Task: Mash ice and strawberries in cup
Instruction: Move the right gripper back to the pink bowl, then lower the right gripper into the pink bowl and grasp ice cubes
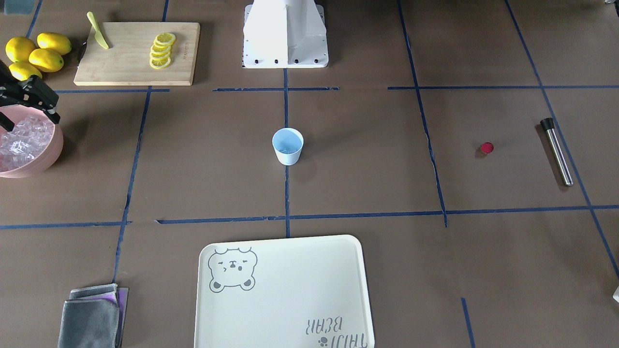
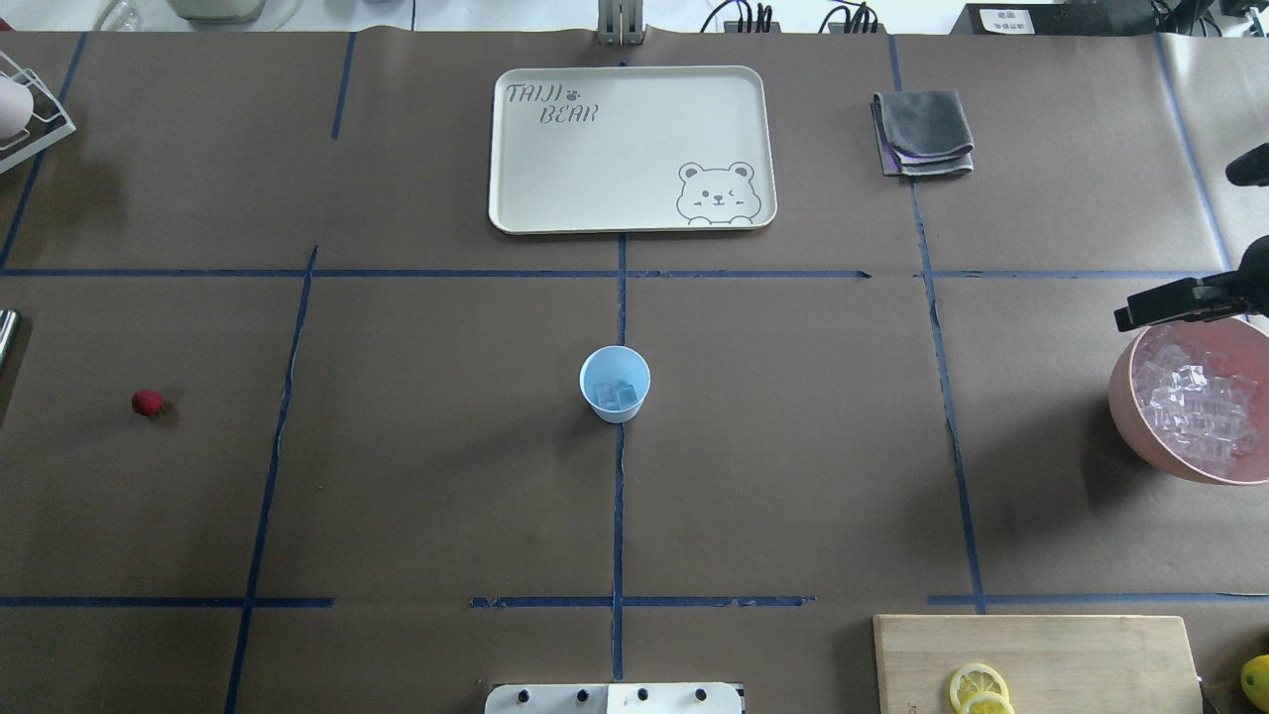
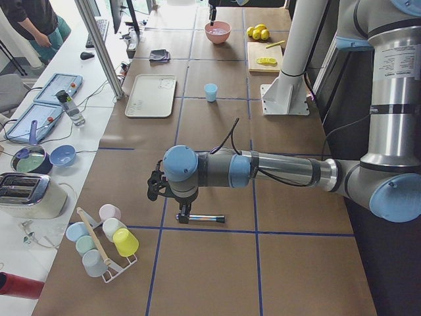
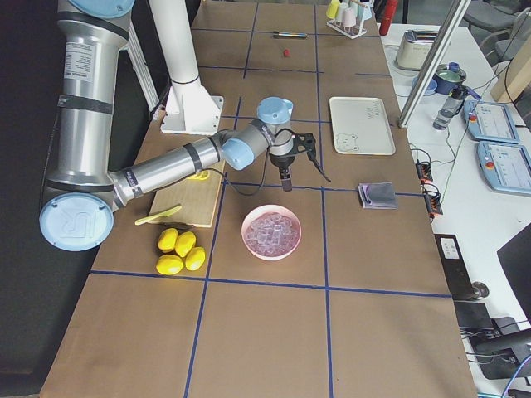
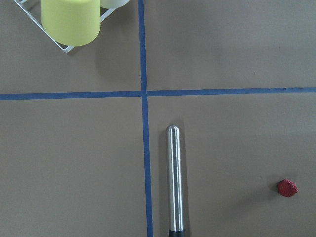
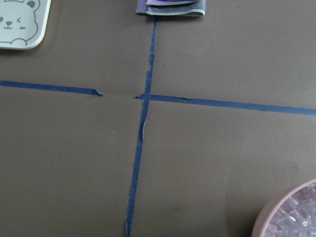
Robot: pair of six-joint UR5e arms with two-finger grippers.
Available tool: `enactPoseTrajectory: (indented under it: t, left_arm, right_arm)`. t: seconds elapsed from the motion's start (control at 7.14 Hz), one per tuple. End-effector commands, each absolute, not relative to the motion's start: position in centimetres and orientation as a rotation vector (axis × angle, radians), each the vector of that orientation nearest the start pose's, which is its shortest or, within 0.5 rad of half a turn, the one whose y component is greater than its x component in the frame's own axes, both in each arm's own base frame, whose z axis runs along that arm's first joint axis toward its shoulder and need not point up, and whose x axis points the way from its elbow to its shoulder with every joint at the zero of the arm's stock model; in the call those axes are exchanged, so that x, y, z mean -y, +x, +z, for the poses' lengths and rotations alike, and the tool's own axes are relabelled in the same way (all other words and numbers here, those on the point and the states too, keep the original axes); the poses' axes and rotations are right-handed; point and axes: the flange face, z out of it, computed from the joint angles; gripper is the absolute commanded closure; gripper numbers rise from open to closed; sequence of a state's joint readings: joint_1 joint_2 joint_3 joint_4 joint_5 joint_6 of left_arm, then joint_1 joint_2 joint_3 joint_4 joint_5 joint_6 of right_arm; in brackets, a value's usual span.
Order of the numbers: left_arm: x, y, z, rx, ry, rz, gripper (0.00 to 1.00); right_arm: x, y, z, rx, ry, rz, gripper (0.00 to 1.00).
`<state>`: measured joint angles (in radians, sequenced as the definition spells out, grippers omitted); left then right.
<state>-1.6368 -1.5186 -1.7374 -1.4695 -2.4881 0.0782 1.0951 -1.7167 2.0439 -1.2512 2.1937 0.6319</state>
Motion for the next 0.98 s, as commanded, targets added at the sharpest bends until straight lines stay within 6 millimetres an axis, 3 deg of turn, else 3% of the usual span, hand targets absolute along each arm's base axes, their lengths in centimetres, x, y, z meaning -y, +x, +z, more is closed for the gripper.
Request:
enactPoseTrajectory:
  t: [0.0, 0.14, 0.42, 0.84]
  left_arm:
    - [46.3, -8.5, 60.1, -0.914, 0.079, 0.018, 0.0]
    - [46.3, -8.5, 60.1, -0.914, 0.08, 0.019, 0.0]
    - [46.3, -8.5, 60.1, -0.914, 0.08, 0.019, 0.0]
    - [46.3, -8.5, 60.1, -0.914, 0.08, 0.019, 0.0]
  right_arm:
    - [42.8, -11.6, 51.3, 0.817, 0.174, -0.076, 0.01]
    - [42.3, -11.4, 53.6, 0.798, 0.134, -0.067, 0.01]
    - [42.6, -11.6, 56.5, 0.773, 0.116, -0.115, 0.02]
    - [42.6, -11.7, 58.0, 0.762, 0.104, -0.14, 0.09]
